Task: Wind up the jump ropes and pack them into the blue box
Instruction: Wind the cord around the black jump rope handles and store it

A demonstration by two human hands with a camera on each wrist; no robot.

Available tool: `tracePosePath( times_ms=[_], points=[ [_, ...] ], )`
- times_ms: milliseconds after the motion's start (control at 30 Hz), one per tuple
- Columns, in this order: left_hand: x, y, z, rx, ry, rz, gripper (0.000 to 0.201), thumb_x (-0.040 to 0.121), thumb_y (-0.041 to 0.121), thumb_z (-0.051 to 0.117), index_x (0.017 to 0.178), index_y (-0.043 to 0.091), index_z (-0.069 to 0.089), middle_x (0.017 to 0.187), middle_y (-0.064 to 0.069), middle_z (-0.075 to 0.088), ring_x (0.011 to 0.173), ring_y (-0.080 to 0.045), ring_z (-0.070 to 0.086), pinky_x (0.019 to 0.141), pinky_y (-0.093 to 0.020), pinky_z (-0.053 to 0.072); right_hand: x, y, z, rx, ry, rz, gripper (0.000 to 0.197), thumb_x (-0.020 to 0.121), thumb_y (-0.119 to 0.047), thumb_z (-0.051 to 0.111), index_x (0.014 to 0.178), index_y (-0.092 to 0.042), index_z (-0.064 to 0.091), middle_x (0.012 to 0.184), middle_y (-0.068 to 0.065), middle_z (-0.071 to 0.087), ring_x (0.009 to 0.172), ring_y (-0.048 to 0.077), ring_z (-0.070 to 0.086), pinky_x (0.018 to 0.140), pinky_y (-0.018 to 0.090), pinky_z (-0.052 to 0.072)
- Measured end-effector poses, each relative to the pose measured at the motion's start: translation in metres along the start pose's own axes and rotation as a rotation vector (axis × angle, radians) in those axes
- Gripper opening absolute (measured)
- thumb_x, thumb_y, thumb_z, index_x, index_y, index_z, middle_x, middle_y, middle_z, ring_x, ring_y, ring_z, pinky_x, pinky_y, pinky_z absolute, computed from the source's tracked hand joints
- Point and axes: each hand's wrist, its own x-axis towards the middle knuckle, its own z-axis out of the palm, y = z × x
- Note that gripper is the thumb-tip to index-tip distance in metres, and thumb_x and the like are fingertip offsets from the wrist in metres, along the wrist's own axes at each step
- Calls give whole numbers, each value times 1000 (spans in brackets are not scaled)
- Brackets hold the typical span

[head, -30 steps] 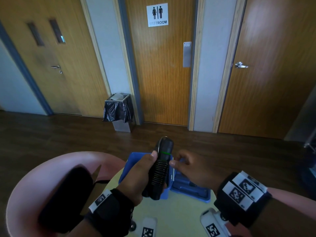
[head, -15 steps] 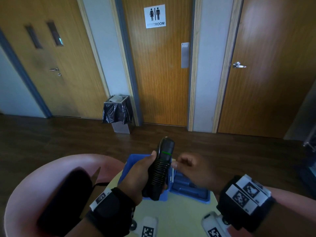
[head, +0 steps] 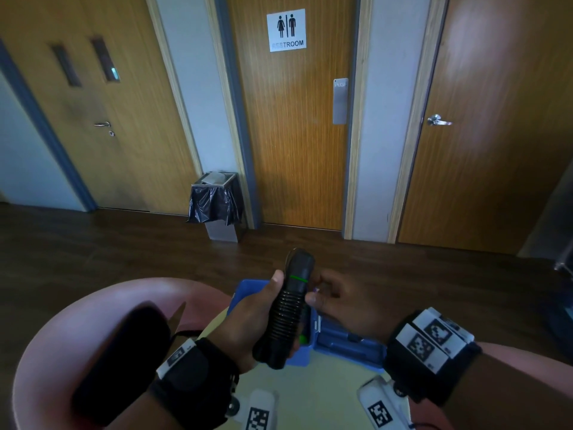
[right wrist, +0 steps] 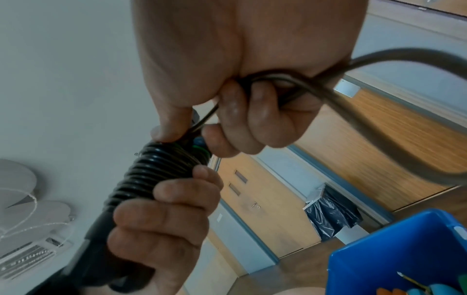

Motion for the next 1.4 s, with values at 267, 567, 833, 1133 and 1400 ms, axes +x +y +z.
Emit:
tracePosePath(
  times_ms=[267, 567, 833, 1133, 1400],
  points=[
    [-3, -6, -31, -253, -142, -74, 86, 69, 92, 35, 83, 13, 66, 66, -9, 56, 45, -17, 54, 40, -20, 42, 30, -16, 41, 488, -142, 57, 84, 62, -52, 88, 131, -17, 56, 115, 15, 67, 103, 34, 65, 92, 48, 55],
    [6, 21, -104, 101, 97, 80, 67, 94, 61, 38, 113, 2, 64, 88, -19, 64, 74, -28, 61, 56, -28, 48, 87, -20, 101, 305, 342, 137, 43, 74, -31, 85, 110, -19, 66, 102, 0, 75, 98, 18, 71, 82, 34, 56],
    [22, 10, -147, 396, 408, 197, 53, 95, 64, 34, 119, 24, 58, 118, -6, 64, 102, -16, 65, 91, -28, 54, 120, -32, 145, -63, 401, 293, 37, 88, -47, 69, 119, -29, 59, 112, -11, 67, 103, 5, 62, 94, 33, 50],
    [34, 23, -170, 605, 295, 194, 49, 82, 61, 64, 88, 12, 69, 81, -15, 74, 71, -29, 71, 69, -42, 57, 111, -50, 93, -598, -125, 407, 38, 99, -45, 53, 94, -8, 61, 76, 2, 56, 66, 13, 53, 60, 29, 38],
    [37, 24, -135, 536, 210, 174, 22, 94, 36, 64, 86, 16, 70, 76, -9, 72, 68, -24, 69, 65, -37, 54, 73, -63, 43, -1279, 43, 14, 45, 98, -59, 37, 69, -27, 49, 68, -9, 51, 65, 3, 42, 79, 32, 26]
  ],
)
